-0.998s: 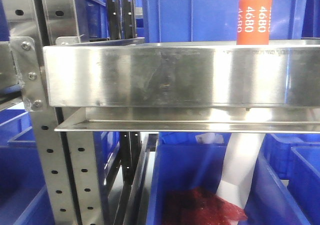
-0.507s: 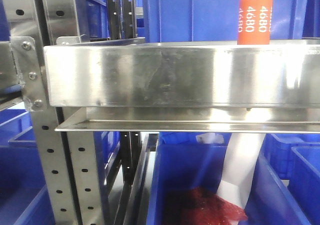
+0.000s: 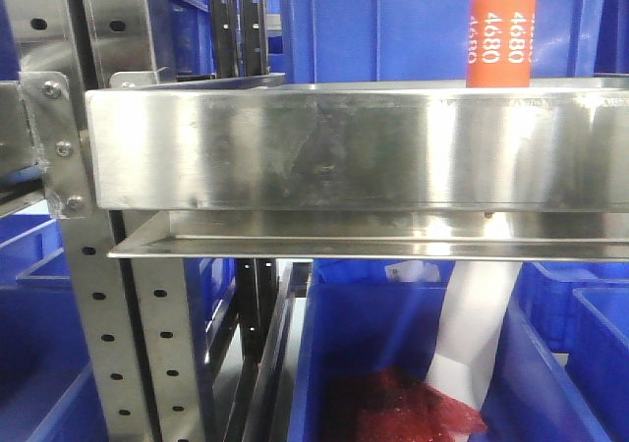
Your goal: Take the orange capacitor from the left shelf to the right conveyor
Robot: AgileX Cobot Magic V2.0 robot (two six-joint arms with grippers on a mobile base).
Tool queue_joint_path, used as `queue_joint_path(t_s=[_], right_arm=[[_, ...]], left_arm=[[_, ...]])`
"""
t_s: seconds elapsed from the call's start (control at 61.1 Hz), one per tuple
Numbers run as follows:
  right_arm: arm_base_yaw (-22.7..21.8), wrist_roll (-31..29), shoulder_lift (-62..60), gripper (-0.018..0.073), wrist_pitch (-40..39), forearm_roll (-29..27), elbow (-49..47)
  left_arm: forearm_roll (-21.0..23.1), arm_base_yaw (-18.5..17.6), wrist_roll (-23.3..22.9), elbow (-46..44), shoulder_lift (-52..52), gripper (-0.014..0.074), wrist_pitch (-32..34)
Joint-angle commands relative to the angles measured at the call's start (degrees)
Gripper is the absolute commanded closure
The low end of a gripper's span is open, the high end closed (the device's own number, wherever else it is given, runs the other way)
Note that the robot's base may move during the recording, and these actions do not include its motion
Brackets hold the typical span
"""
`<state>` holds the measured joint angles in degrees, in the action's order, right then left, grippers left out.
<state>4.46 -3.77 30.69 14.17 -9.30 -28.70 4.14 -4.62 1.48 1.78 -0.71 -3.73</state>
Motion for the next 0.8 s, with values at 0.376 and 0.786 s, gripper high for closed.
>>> queue_joint_path(t_s=[0.376,0.786], right_arm=[[12.1,-0.3,23.9,-0.0069,-26.6,-0.3,-5.7],[15.1,-0.3,40.2,-0.0069,-41.4,-0.2,-10.1]], left_arm=[[0.1,0.2,-0.1,-0.2,-0.7,0.0723,5.1],[0.1,0.2,-0.1,-0.2,-0.7,0.0723,5.1]])
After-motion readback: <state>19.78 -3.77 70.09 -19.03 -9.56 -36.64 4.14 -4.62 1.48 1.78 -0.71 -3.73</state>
